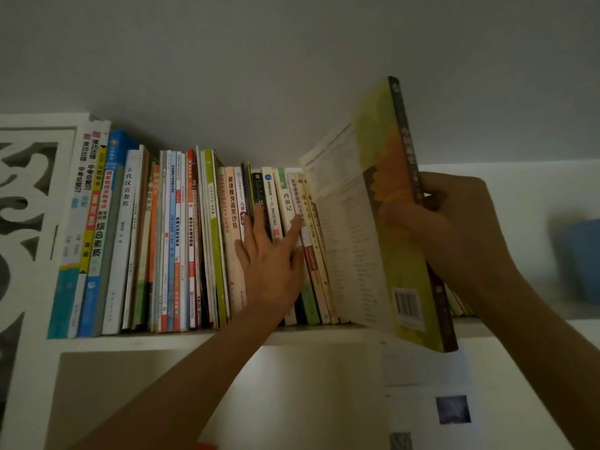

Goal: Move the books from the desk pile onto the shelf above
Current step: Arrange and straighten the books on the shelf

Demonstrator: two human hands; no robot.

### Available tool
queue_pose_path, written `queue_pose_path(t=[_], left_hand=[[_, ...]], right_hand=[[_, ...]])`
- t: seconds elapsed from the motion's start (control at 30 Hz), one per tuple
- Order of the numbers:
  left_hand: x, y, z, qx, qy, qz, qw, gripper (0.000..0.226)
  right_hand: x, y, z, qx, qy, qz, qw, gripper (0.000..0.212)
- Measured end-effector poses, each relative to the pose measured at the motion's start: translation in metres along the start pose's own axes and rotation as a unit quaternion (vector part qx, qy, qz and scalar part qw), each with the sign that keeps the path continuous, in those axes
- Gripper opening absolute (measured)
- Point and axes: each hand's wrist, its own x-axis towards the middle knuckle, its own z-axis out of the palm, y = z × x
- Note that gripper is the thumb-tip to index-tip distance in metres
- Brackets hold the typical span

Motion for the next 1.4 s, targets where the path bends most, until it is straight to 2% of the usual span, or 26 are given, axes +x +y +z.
queue_pose_path(t=[0.1,0.27,0.4,0.63,0.77,0.87,0.97,1.07,1.13,1.23,1.3,1.4], left_hand=[[0.007,0.001,-0.006,-0.042,-0.001,0.01,0.999,0.055],[0.016,-0.005,-0.011,-0.012,-0.053,0.045,0.998,0.068],[0.025,0.0,-0.009,0.007,-0.09,0.067,0.994,0.063],[0.037,0.001,-0.017,0.002,-0.093,0.055,0.994,0.051],[0.038,0.004,-0.018,-0.026,-0.063,0.014,0.998,0.034],[0.028,0.013,-0.015,-0.042,-0.024,0.009,0.999,0.024],[0.012,0.024,-0.017,0.009,0.065,0.036,0.997,0.042],[0.006,0.032,-0.034,-0.068,0.122,0.017,0.99,0.055],[0.008,0.042,-0.051,-0.188,0.078,-0.007,0.979,0.045],[0.011,0.062,-0.073,-0.348,-0.04,-0.057,0.935,0.022],[0.008,0.07,-0.082,-0.41,-0.093,-0.111,0.9,0.027],[-0.009,0.074,-0.092,-0.429,-0.125,-0.132,0.885,0.05]], right_hand=[[0.001,0.002,0.0,0.023,-0.002,0.014,1.0,0.011],[0.003,0.004,-0.003,0.06,-0.014,0.036,0.997,0.009],[0.008,0.007,-0.007,0.076,-0.025,0.032,0.996,0.011],[0.02,0.024,-0.008,0.117,-0.031,0.062,0.991,0.021],[0.02,0.035,-0.004,0.091,-0.012,0.052,0.994,0.01],[0.014,0.045,-0.001,0.087,0.01,0.039,0.995,0.02],[0.01,0.046,-0.004,0.118,0.025,0.055,0.991,0.022],[0.005,0.04,-0.001,0.121,0.022,0.052,0.991,0.013],[0.002,0.032,0.005,0.095,0.01,0.033,0.995,0.015],[-0.001,0.021,0.019,0.047,-0.002,0.002,0.999,0.025],[-0.006,0.016,0.029,0.009,0.0,-0.018,1.0,0.028],[-0.019,0.01,0.043,0.012,-0.02,-0.015,1.0,0.027]])
